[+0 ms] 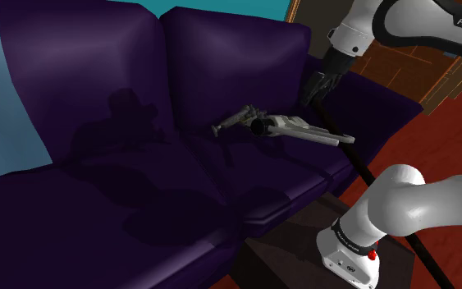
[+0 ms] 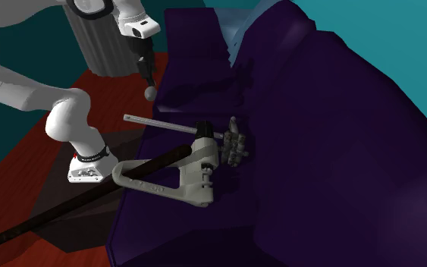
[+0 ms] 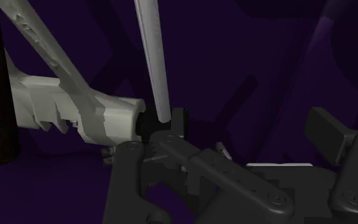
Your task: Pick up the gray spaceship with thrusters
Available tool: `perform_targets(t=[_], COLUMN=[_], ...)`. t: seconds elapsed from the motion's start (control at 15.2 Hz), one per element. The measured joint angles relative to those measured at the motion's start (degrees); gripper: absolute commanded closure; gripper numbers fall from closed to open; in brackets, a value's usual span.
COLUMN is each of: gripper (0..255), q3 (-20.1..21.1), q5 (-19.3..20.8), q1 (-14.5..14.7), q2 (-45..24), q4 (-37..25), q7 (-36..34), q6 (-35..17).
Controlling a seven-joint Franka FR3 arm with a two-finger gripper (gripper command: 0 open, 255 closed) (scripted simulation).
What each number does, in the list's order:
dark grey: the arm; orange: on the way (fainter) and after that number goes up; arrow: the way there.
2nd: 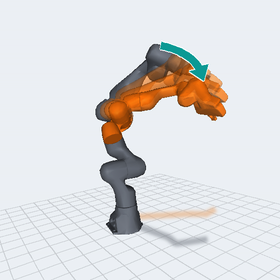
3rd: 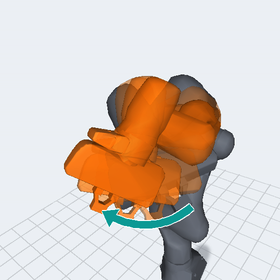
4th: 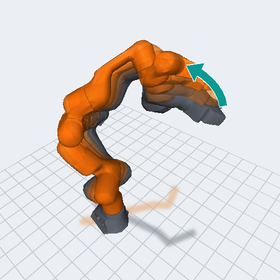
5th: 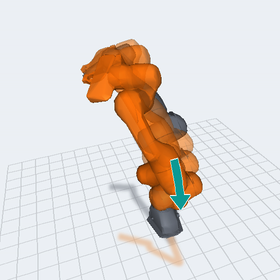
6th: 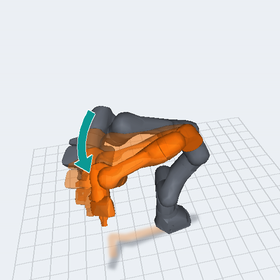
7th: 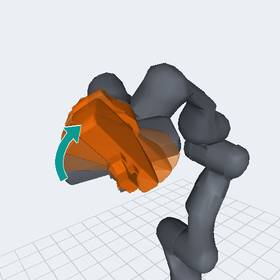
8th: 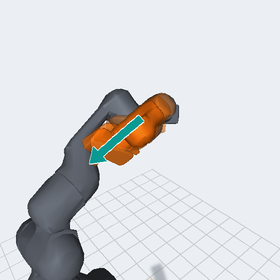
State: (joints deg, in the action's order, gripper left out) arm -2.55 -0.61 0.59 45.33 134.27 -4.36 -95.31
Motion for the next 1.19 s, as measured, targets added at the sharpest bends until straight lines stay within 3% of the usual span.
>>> perform_targets(t=[0.13,0.4,0.86,1.19], gripper=[0,0,0,0], q3=[-0.7,-5.1,-12.2,-14.8], q5=[0.3,2.4,3.9,2.9], q1=[0.2,2.3,6.3,8.2], q2=[-0.8,-7.8,-25.3,-38.1], q4=[-0.1,-2.4,-11.2,-19.2], q7=[1.3,11.7,32.5,46.6], q6=[-0.4,-2.7,-6.8,-8.3])
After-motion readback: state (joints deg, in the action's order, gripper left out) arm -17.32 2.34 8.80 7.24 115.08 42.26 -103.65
